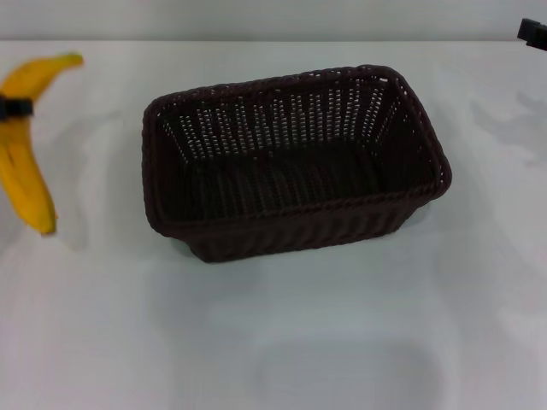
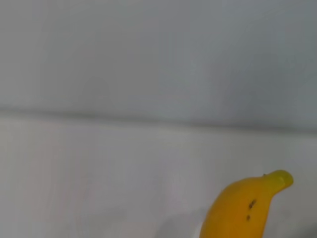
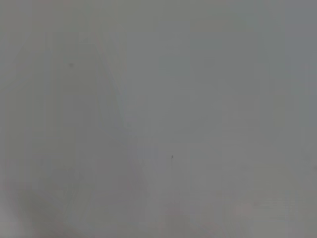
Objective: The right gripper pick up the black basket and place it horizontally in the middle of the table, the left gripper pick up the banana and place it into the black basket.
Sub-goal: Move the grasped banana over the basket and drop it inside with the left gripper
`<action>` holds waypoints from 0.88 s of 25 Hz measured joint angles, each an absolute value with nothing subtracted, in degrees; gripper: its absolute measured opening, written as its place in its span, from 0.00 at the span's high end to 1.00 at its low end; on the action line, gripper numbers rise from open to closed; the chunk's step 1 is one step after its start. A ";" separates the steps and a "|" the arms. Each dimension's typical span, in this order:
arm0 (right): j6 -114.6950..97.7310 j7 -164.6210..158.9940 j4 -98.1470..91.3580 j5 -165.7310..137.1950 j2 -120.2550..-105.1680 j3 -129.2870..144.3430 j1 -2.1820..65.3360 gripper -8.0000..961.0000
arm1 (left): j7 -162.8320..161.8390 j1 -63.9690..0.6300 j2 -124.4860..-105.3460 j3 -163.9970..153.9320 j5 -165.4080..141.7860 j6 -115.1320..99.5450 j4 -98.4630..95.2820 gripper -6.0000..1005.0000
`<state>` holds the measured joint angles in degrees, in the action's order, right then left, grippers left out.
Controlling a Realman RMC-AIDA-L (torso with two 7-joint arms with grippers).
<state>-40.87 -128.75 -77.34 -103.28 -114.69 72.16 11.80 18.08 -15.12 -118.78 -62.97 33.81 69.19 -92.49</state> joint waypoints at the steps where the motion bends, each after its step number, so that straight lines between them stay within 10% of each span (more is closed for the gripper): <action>1: -40.87 -128.73 -77.34 -103.28 -114.69 72.16 11.82 0.11 | 18.08 -15.12 -118.79 -62.60 33.81 69.26 -93.91 0.52; 22: -40.88 -127.73 -76.67 -102.37 -114.69 72.08 11.92 0.11 | 37.85 -20.37 -118.67 -61.09 58.30 59.54 -90.99 0.52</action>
